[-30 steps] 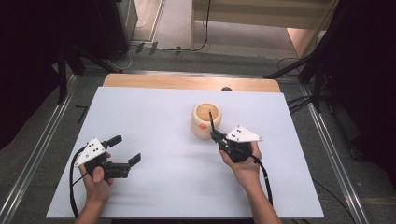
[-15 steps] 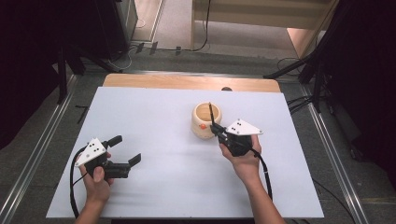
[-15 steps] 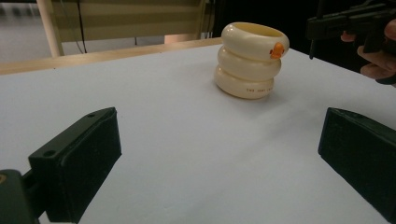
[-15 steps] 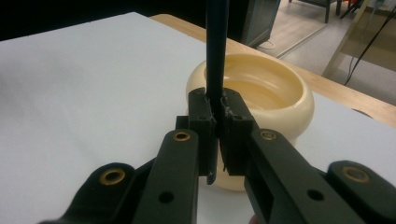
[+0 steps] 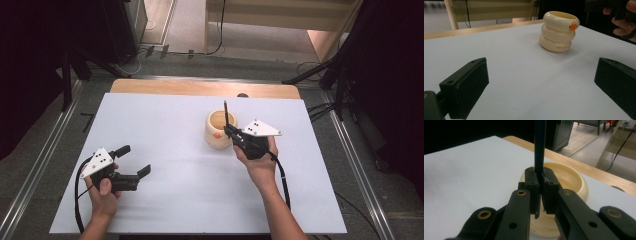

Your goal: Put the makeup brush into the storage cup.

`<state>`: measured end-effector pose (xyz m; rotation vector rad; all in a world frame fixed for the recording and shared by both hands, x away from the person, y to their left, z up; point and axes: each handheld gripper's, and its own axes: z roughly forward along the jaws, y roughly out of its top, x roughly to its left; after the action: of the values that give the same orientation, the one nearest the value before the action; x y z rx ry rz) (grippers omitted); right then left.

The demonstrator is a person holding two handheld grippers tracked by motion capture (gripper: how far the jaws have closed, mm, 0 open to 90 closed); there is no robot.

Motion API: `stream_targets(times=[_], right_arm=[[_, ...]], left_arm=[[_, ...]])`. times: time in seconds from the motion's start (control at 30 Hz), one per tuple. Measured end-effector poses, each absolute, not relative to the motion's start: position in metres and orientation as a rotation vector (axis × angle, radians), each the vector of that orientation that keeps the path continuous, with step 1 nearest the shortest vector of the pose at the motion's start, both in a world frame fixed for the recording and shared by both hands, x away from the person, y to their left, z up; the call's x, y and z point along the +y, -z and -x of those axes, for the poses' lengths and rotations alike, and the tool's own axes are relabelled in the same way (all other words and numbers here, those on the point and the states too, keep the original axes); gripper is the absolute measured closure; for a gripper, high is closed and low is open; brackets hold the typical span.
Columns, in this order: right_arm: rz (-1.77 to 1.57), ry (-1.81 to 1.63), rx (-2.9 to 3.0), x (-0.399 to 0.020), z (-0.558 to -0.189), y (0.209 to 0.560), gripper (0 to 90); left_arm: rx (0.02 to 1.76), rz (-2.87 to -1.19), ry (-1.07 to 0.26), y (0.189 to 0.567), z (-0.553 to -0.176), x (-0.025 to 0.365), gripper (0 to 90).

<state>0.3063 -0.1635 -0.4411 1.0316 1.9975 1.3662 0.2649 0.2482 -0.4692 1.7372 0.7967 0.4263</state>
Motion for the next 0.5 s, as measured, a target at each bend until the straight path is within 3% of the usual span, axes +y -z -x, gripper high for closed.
stream_targets(times=[0.5], right_arm=[[-1.047, -1.386, 1.960, -0.161, -0.321, 0.437, 85.7]], left_arm=[[0.796, -1.737, -0.430, 0.469, -0.265, 0.249, 0.0]])
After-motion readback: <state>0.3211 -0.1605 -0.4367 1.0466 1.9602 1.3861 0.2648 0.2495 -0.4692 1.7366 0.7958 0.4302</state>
